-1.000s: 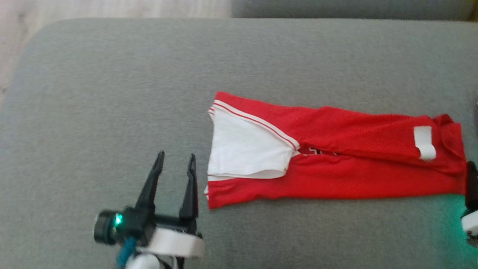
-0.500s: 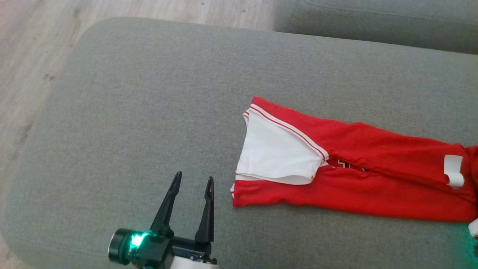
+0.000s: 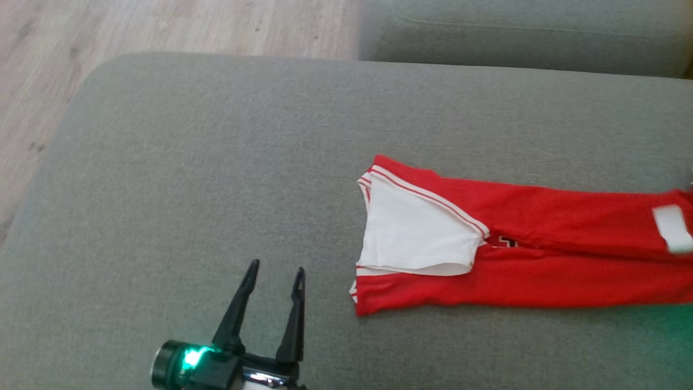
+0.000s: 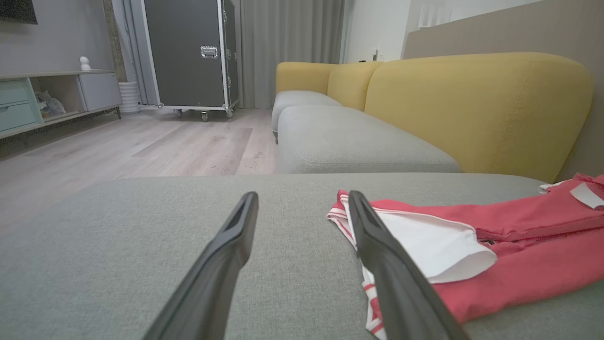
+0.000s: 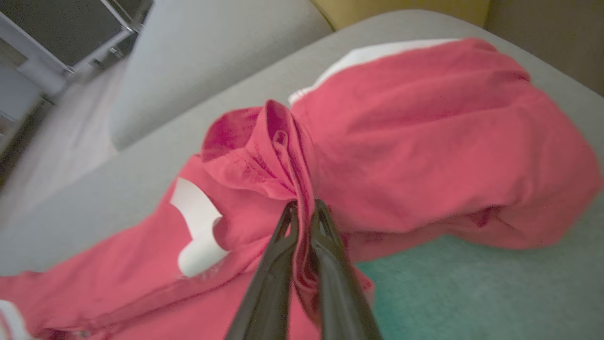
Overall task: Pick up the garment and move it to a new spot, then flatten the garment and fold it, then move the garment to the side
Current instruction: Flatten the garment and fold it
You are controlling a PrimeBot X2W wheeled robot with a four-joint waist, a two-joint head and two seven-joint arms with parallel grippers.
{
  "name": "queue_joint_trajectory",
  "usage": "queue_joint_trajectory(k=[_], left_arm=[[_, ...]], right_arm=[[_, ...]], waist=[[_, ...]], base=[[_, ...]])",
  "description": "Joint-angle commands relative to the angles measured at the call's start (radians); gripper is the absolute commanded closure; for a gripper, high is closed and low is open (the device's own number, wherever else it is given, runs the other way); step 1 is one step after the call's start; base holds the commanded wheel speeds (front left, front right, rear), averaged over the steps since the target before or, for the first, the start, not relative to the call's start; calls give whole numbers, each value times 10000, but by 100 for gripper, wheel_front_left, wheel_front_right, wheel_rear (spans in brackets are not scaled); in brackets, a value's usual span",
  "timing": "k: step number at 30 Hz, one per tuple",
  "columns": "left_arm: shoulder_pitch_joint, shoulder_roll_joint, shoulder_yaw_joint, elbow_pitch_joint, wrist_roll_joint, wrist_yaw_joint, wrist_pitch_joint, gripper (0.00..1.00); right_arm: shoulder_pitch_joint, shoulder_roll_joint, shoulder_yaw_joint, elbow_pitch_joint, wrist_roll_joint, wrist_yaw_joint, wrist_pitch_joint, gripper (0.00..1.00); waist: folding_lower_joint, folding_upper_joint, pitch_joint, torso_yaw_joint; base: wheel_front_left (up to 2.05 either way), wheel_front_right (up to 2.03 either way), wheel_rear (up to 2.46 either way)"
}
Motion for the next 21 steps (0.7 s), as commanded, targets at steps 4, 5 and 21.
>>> queue_joint_trajectory(k=[4, 5, 21], left_arm=[[-87, -162, 567, -178, 135, -244, -95, 0], [-70, -189, 592, -158, 160, -308, -95, 0], [-205, -631, 813, 53, 488, -977, -95, 0]], right_arm=[[-184, 311, 414, -1824, 1315, -7, 525, 100], [-148, 528, 533, -2266, 1593, -7, 672, 100], [-958, 2871, 3327, -4944, 2495, -7, 1945, 100]], waist=[[0, -1, -259, -252], [0, -1, -288, -268], [0, -1, -134, 553]], base=[[0, 0, 0], [0, 0, 0], [0, 0, 0]])
